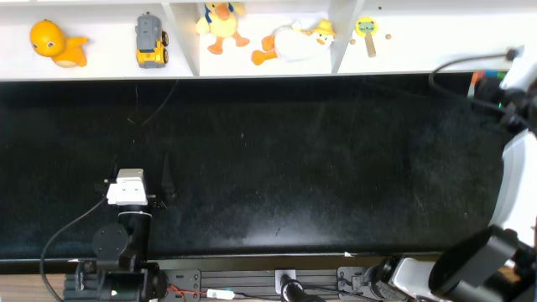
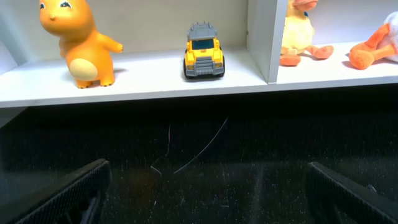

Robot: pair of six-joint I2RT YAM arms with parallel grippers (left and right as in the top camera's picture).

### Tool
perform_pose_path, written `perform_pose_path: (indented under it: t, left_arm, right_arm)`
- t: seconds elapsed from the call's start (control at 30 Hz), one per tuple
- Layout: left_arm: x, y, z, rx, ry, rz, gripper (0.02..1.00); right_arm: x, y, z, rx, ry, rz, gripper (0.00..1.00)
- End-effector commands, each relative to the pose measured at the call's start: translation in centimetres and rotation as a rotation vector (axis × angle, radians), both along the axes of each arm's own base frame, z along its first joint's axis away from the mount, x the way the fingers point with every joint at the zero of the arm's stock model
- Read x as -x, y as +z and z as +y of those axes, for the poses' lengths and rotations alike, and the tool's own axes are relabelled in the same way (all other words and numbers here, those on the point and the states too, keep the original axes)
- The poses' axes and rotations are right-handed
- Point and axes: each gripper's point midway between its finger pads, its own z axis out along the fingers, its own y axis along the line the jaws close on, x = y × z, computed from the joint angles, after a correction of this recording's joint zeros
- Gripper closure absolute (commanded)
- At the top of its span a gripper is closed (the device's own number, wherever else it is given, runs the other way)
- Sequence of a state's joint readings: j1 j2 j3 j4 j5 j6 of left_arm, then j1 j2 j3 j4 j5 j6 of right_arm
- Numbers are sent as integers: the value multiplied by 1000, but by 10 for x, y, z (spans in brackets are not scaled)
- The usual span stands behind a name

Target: Store Toys

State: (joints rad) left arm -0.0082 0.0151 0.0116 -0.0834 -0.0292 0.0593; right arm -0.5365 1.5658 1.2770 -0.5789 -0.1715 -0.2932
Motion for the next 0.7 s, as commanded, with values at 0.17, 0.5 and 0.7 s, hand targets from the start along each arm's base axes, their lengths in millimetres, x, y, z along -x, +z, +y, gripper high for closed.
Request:
perform_pose_path:
  t: [0.17,0.5,0.7]
  left_arm:
    - [0,1,-4,-11,-19,-7,20]
    - [0,1,-4,-11,-19,-7,20]
    - [0,1,-3,-11,-19,-7,20]
  right_arm:
    - [-58,10,3,13,9,8,529]
    - [-108,-7,23,-3,84,49,529]
    - [-114,-18,28,-12,97,72,240]
